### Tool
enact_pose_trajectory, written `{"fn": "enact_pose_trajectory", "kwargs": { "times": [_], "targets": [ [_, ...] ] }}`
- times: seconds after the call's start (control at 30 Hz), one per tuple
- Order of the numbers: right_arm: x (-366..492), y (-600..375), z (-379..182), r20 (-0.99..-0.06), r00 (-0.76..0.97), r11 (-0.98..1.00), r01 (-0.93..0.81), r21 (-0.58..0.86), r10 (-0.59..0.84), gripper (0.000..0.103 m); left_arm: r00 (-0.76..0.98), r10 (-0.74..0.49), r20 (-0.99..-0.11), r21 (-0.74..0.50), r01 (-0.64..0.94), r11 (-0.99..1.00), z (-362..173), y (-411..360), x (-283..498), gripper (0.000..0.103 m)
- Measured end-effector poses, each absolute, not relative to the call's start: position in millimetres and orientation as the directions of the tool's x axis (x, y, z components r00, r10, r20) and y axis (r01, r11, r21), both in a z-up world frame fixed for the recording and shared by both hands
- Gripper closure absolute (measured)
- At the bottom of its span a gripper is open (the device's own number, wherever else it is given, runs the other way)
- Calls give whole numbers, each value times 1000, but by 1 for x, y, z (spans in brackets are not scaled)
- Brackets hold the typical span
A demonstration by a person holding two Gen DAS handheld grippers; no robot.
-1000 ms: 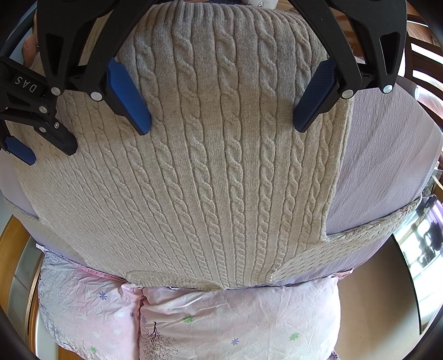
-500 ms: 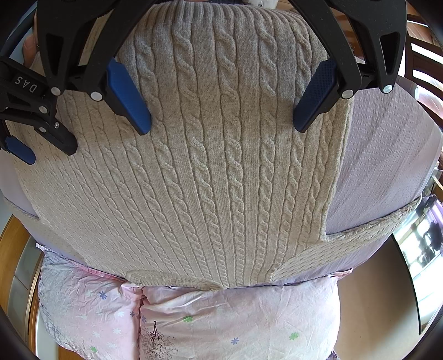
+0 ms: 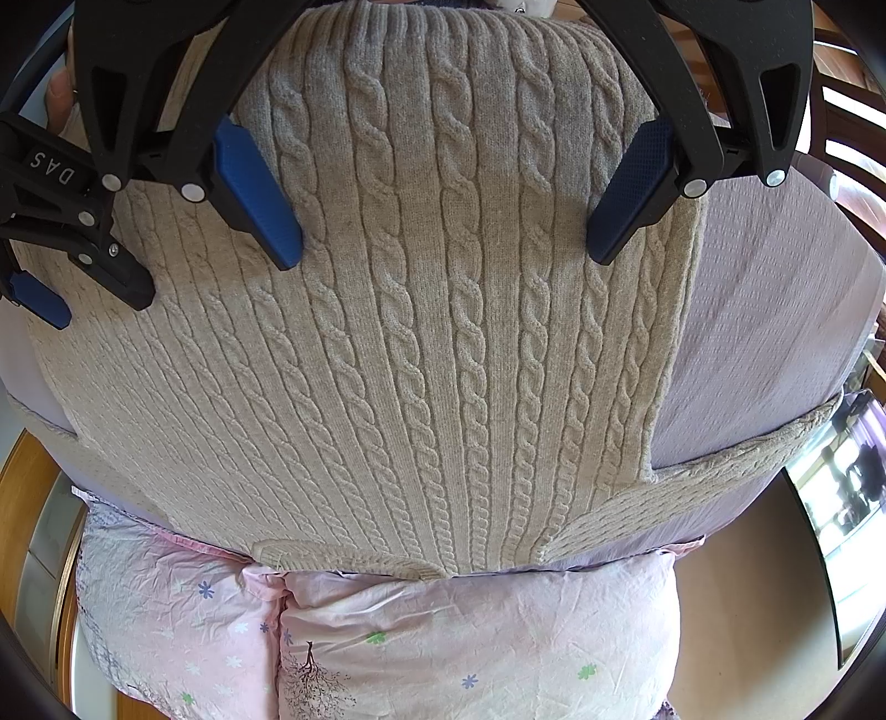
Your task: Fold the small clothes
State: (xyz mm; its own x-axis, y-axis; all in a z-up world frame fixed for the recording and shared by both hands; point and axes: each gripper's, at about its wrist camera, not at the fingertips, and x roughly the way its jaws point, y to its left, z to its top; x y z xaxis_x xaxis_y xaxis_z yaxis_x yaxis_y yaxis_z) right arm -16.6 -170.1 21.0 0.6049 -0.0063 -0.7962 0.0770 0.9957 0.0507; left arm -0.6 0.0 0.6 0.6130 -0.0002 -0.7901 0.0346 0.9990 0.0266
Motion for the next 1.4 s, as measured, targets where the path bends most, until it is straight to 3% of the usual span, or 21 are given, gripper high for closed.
{"fn": "enact_pose_trajectory", "kwargs": {
  "times": [1.13,1.3,1.4],
  "targets": [
    [-12,-166,17,-813,582,999,33,34,9,2,591,0,-807,33,46,998,2,2,7,1],
    [-19,-185,22,-765,625,986,-142,87,158,3,593,2,-805,47,60,997,6,-1,6,1],
    [-20,-258,51,-672,724,978,-20,206,157,2,622,-29,-783,28,81,996,20,5,12,1]
  ]
}}
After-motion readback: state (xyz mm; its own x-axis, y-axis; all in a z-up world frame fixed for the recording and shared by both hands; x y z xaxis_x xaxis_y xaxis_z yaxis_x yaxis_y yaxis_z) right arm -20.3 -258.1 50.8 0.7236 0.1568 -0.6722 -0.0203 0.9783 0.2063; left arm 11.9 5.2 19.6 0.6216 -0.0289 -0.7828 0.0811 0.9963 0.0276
